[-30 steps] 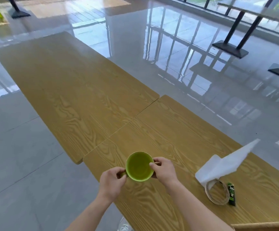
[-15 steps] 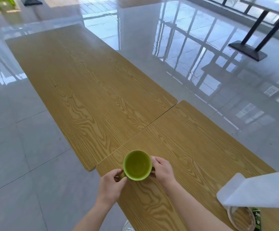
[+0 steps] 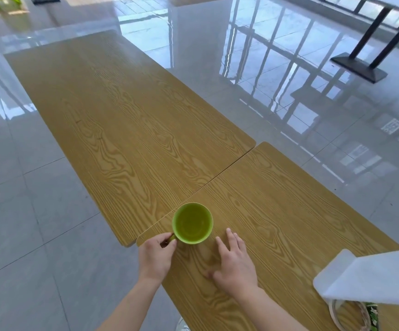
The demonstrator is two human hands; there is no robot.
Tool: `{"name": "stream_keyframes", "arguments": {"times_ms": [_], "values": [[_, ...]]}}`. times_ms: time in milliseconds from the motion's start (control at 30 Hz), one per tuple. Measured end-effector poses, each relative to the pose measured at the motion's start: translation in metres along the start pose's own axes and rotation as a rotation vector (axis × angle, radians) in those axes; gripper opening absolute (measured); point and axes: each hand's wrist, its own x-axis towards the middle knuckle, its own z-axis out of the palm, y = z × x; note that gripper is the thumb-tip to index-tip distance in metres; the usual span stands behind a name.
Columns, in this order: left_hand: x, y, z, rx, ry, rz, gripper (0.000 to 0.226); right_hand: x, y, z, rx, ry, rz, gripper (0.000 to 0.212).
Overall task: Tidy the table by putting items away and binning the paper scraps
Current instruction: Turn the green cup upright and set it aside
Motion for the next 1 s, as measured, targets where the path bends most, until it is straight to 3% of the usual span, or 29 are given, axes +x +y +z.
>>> {"name": "stream_keyframes", "arguments": {"times_ms": [533,700,867,1000], "values": [[0.016,0.007,0.003,0.004,0.068,0.005,0.020,0.001,0.007,0.008,0.001,0.031,-0.040,0.099],[0.017,0.008,0.002,0.018,0.059,0.003,0.030,0.002,0.008,0.010,-0.004,0.030,-0.038,0.100],[0.004,0.007,0.001,-0.022,0.038,-0.017,0.059,0.000,0.009,0.008,0.013,0.018,-0.025,0.099],[-0.021,-0.001,0.001,0.114,0.054,-0.055,0.060,-0.001,0.008,0.004,0.017,-0.018,-0.022,0.097]]}}
